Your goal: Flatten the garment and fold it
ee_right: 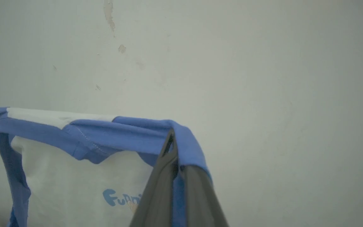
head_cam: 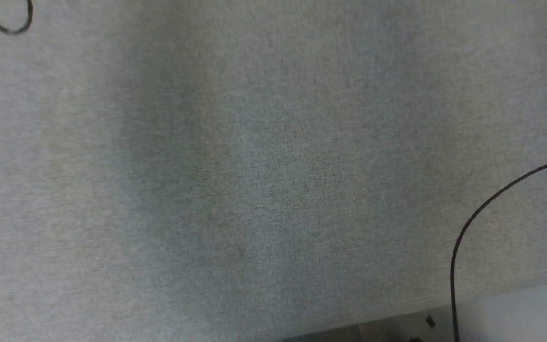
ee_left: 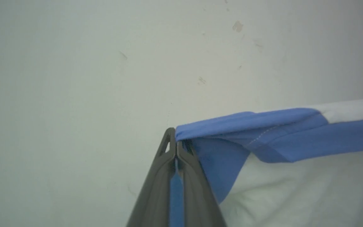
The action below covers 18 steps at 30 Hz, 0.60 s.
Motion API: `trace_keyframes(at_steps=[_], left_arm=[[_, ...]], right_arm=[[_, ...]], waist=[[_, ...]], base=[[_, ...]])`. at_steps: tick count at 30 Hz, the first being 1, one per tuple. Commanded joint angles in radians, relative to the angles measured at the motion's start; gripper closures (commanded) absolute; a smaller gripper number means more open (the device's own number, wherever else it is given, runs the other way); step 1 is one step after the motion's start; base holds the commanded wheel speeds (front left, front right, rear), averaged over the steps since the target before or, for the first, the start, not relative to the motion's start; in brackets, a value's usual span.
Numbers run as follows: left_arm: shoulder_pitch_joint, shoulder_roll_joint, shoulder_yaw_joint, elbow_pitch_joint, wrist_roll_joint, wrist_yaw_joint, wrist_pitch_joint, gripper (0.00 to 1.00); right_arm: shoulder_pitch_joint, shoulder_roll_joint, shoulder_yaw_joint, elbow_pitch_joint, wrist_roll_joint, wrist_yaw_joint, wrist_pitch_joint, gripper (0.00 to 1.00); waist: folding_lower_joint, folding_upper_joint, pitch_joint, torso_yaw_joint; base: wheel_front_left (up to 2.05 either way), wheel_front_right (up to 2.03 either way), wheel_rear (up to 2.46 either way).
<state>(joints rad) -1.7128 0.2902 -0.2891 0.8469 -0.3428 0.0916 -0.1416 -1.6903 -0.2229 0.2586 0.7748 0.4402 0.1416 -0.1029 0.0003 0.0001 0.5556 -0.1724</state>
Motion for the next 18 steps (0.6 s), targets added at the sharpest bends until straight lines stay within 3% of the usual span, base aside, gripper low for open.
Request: trace_keyframes(at_steps=[1,10,18], left_arm=[[0.004,0.027,0.016,0.017,-0.003,0.011,-0.007,1.0],[0.167,-0.008,0.051,0.132,-0.076,-0.029,-0.088,1.0],[0.511,-0.048,0.09,0.072,-0.116,-0.086,-0.119,1.0]], right_arm=[[-0.004,-0.015,-0.006,0.015,0.008,-0.011,-0.013,1.0],[0.107,0.008,0.13,0.125,0.062,-0.011,-0.069,1.0],[0.4,-0.037,0.281,0.059,0.155,-0.011,-0.116,1.0]], waist=[[-0.0003,-0.0001,0.059,-0.02],[-0.0003,-0.0001,0.041,0.009],[-0.0003,-0.0001,-0.092,0.062]], base=[[0.0,0.0,0.0],[0.0,0.0,0.0],[0.0,0.0,0.0]])
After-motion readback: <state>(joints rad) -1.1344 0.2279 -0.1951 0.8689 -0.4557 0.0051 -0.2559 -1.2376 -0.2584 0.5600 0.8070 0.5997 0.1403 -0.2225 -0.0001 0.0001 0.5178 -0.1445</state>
